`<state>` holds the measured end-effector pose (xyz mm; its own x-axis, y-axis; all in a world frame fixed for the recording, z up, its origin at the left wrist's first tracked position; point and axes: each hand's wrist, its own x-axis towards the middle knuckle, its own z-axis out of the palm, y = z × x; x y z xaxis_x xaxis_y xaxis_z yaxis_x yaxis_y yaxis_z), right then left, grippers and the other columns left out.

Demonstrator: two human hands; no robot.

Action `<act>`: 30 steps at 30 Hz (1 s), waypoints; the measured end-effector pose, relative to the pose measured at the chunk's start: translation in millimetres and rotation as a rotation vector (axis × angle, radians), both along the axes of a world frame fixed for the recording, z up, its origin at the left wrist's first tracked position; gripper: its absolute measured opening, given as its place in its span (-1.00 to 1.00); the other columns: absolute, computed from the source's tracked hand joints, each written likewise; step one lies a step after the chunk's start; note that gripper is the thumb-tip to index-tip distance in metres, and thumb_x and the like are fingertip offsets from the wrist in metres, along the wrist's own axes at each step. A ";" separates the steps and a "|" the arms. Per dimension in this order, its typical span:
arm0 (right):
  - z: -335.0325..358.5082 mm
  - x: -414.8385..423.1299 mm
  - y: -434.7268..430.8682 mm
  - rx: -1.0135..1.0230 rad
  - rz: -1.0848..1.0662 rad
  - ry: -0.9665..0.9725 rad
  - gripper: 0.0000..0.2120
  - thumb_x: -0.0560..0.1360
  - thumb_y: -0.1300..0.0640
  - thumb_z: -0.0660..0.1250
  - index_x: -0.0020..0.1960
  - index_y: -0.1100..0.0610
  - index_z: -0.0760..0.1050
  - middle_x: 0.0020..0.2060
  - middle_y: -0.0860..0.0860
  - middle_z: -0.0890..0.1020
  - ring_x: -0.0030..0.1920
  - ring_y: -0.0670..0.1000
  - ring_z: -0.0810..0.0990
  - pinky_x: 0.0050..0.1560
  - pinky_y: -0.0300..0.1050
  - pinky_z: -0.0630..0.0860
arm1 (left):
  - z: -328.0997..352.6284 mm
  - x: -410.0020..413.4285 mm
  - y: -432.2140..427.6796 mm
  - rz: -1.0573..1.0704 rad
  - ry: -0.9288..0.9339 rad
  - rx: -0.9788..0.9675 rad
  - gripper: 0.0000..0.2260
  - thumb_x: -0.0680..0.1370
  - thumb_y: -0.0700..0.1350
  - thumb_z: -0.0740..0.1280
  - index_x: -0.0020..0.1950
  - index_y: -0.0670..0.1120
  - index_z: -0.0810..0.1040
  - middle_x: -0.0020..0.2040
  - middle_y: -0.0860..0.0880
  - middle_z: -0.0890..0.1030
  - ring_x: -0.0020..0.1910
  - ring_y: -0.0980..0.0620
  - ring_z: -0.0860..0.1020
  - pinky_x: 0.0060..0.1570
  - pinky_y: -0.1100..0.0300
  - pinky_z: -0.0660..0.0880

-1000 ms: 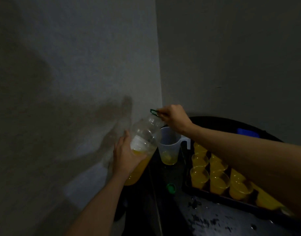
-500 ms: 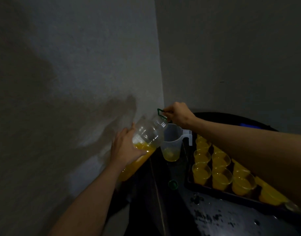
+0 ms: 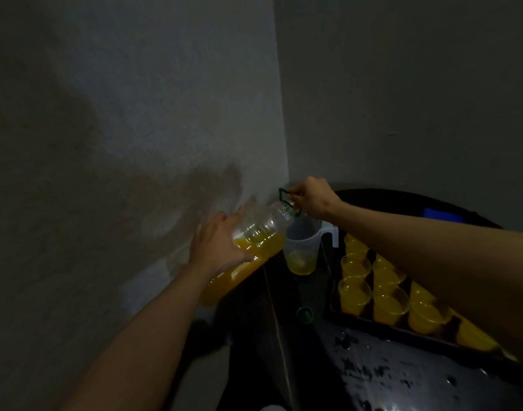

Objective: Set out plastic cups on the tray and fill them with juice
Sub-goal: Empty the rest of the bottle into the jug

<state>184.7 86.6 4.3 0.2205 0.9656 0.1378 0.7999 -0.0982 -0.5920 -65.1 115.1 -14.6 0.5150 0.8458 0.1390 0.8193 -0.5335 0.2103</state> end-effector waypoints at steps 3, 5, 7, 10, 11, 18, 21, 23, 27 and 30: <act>-1.3 -1.7 0.0 -0.002 -0.005 0.007 -0.77 0.62 0.14 0.30 0.07 0.26 0.68 -0.13 0.18 0.71 -0.17 0.05 0.64 0.06 0.09 0.60 | 1.3 0.6 0.0 0.006 0.013 -0.003 0.01 0.28 0.20 0.58 0.63 0.16 0.15 0.28 -0.04 0.46 0.35 -0.10 0.37 0.33 0.03 0.30; -1.8 -2.7 0.4 -0.018 -0.009 0.012 -0.77 0.62 0.14 0.30 0.09 0.26 0.67 -0.13 0.19 0.71 -0.15 0.08 0.66 0.06 0.09 0.60 | 2.2 1.1 -0.3 0.010 0.023 -0.005 0.00 0.29 0.21 0.58 0.63 0.16 0.16 0.35 -0.06 0.44 0.39 -0.11 0.35 0.36 0.04 0.28; -2.5 -2.7 0.5 -0.024 -0.012 0.022 -0.77 0.63 0.15 0.30 0.12 0.26 0.66 -0.14 0.16 0.69 -0.22 0.01 0.63 0.05 0.03 0.61 | 3.3 1.6 -0.1 0.009 0.043 -0.006 -0.01 0.30 0.22 0.58 0.63 0.17 0.15 0.37 -0.05 0.44 0.40 -0.11 0.35 0.36 0.04 0.27; -4.9 -2.5 0.2 -0.040 -0.008 0.041 -0.77 0.63 0.17 0.29 0.18 0.25 0.63 -0.11 0.16 0.69 -0.20 -0.01 0.61 0.06 0.00 0.62 | 6.2 2.3 1.0 0.013 0.066 -0.016 -0.01 0.30 0.22 0.58 0.63 0.18 0.15 0.40 -0.06 0.42 0.43 -0.11 0.33 0.38 0.03 0.27; -5.5 -2.6 0.0 -0.039 -0.004 0.038 -0.77 0.63 0.17 0.29 0.17 0.26 0.63 -0.10 0.18 0.70 -0.20 -0.01 0.61 0.06 0.01 0.62 | 7.6 2.7 0.7 0.016 0.071 -0.020 0.00 0.30 0.22 0.58 0.63 0.18 0.15 0.43 -0.07 0.41 0.45 -0.12 0.32 0.39 0.03 0.26; -7.5 -1.2 0.1 -0.038 0.001 0.050 -0.77 0.63 0.17 0.29 0.14 0.28 0.65 -0.11 0.23 0.70 -0.32 -0.08 0.57 0.01 -0.06 0.59 | 11.0 3.8 3.4 0.006 0.101 -0.061 -0.01 0.31 0.21 0.58 0.63 0.18 0.14 0.41 -0.08 0.42 0.43 -0.14 0.34 0.40 -0.03 0.26; -10.4 -1.0 1.0 -0.052 -0.007 0.061 -0.77 0.63 0.17 0.29 0.13 0.27 0.65 -0.10 0.21 0.70 -0.25 -0.05 0.59 0.04 -0.02 0.62 | 11.1 4.1 4.2 0.002 0.116 -0.072 -0.02 0.31 0.21 0.58 0.63 0.16 0.15 0.46 -0.09 0.40 0.46 -0.15 0.31 0.43 -0.06 0.24; -12.9 -0.8 1.7 -0.058 -0.008 0.059 -0.76 0.63 0.16 0.29 0.12 0.28 0.65 -0.09 0.20 0.70 -0.20 -0.01 0.61 0.07 0.03 0.62 | 12.2 4.8 3.7 0.004 0.131 -0.067 0.00 0.30 0.22 0.58 0.63 0.16 0.15 0.50 -0.10 0.38 0.49 -0.16 0.30 0.44 -0.08 0.24; -17.9 -0.5 2.6 -0.059 -0.014 0.047 -0.75 0.62 0.15 0.30 0.10 0.30 0.66 -0.11 0.19 0.71 -0.18 0.00 0.61 0.09 0.06 0.60 | 14.2 6.5 3.7 0.005 0.151 -0.071 0.00 0.29 0.21 0.59 0.62 0.15 0.17 0.52 -0.10 0.36 0.50 -0.17 0.30 0.46 -0.08 0.24; -19.8 0.1 4.1 -0.060 -0.020 0.056 -0.75 0.62 0.15 0.32 0.13 0.30 0.66 -0.08 0.19 0.71 -0.08 0.10 0.66 0.12 0.07 0.58 | 16.4 7.8 4.8 0.008 0.161 -0.094 -0.01 0.30 0.22 0.58 0.62 0.15 0.17 0.51 -0.11 0.37 0.49 -0.17 0.31 0.47 -0.09 0.24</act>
<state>184.7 90.7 -15.6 0.2453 0.9671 0.0671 0.7636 -0.1501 -0.6280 -57.2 119.9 1.8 0.5177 0.8552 -0.0243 0.8504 -0.5112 0.1245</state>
